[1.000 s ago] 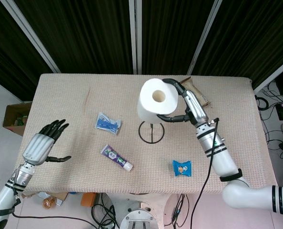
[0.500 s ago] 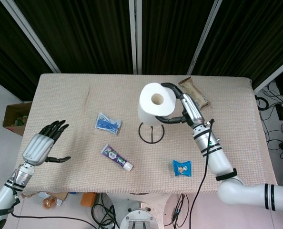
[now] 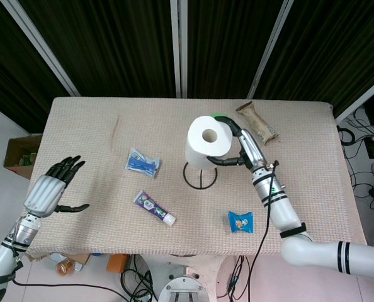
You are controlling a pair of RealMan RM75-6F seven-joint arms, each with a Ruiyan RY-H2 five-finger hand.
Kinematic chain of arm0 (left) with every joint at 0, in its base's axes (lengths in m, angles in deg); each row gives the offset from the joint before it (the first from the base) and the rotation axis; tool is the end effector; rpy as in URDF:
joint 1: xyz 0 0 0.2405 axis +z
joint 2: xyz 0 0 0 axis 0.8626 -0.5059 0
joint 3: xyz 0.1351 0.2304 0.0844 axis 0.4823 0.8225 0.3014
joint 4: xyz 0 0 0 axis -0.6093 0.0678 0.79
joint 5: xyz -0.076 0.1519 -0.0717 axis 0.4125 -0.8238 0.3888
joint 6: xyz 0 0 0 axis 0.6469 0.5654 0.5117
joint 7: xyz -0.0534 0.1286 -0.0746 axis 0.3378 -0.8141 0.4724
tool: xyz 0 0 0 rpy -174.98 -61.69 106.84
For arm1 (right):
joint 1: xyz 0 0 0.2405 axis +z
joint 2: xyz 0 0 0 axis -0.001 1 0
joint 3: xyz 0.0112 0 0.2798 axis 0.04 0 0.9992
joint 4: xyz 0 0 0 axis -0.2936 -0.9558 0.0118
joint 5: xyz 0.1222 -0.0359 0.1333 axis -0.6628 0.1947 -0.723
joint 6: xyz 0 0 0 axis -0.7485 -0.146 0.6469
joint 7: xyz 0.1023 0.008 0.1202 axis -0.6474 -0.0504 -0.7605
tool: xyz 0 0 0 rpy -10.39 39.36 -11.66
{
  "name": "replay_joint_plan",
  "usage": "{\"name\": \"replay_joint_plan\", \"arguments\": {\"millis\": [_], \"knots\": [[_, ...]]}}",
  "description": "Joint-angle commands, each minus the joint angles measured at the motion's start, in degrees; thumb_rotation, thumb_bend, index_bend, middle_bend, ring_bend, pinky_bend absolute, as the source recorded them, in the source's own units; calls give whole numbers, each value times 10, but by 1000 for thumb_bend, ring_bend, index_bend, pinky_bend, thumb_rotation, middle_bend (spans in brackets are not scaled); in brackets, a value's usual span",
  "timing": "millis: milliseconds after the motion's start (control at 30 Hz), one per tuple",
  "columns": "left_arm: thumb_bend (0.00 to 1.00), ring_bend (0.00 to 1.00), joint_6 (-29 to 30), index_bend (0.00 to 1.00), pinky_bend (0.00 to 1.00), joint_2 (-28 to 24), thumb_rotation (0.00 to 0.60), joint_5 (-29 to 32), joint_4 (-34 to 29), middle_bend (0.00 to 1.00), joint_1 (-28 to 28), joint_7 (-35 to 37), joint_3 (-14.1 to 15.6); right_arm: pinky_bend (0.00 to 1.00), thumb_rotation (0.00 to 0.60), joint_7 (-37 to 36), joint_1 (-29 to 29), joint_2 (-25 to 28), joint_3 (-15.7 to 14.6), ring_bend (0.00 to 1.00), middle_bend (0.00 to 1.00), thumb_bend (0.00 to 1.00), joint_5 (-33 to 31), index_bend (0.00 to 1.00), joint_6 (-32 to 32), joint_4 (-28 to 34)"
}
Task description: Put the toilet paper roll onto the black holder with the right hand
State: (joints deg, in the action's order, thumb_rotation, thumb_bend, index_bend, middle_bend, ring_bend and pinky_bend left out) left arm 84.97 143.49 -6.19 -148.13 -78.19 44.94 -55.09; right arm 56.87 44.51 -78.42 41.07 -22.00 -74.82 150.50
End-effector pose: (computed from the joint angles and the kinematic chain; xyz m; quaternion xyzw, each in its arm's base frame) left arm -0.2971 0.2595 0.1373 -0.7039 -0.3352 -0.4105 0.4728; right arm -0.0899 -0.3752 0.1006 0.4533 -0.6437 0.5789 0.2120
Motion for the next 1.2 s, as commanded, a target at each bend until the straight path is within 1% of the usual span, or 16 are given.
{"name": "replay_joint_plan", "arguments": {"millis": [33, 233, 500, 600, 800, 900, 1000, 1033, 1100, 1133, 1200], "knots": [[70, 35, 1, 0, 183, 2, 329, 0, 4, 17, 1, 1, 1, 376, 600, -9, -10, -13, -11, 365, 398, 259, 18, 319, 2, -19], [70, 35, -2, 0, 183, 9, 328, -4, 1, 18, 1, 9, 4, 374, 600, -32, -23, -32, -24, 365, 385, 259, 40, 268, 24, -53], [70, 34, 2, 0, 183, 9, 330, -13, -13, 18, -1, -6, 6, 374, 600, -56, -37, -54, -33, 364, 380, 259, 61, 227, 44, -94], [70, 35, 0, 0, 183, 10, 330, -12, -13, 18, -1, -7, 6, 371, 600, -63, -43, -58, -38, 357, 372, 259, 67, 190, 50, -106], [70, 34, -1, 0, 183, 15, 328, -15, -7, 17, 0, -16, 9, 359, 600, -77, -53, -71, -46, 344, 339, 259, 84, 82, 64, -133], [70, 35, 0, 0, 183, 16, 328, -15, -6, 17, 0, -16, 8, 349, 600, -83, -54, -74, -48, 318, 315, 252, 90, 38, 75, -144], [69, 34, 0, 0, 183, 17, 330, -15, -4, 17, 1, -15, 9, 338, 600, -90, -55, -74, -47, 279, 281, 232, 96, 7, 88, -149], [69, 35, 1, 0, 182, 17, 330, -15, -4, 17, 1, -15, 9, 320, 600, -92, -56, -73, -47, 242, 251, 217, 98, 1, 92, -149], [70, 34, 1, 0, 182, 16, 332, -14, -3, 17, 1, -16, 9, 265, 600, -99, -55, -69, -48, 155, 183, 188, 103, 0, 107, -149], [70, 34, 1, 0, 182, 17, 332, -14, -2, 17, 1, -16, 9, 204, 600, -102, -55, -65, -49, 78, 117, 161, 107, 0, 117, -149], [70, 34, 1, 0, 183, 17, 334, -14, -2, 18, 1, -15, 8, 106, 600, -105, -54, -58, -51, 11, 33, 119, 113, 0, 131, -149]]}}
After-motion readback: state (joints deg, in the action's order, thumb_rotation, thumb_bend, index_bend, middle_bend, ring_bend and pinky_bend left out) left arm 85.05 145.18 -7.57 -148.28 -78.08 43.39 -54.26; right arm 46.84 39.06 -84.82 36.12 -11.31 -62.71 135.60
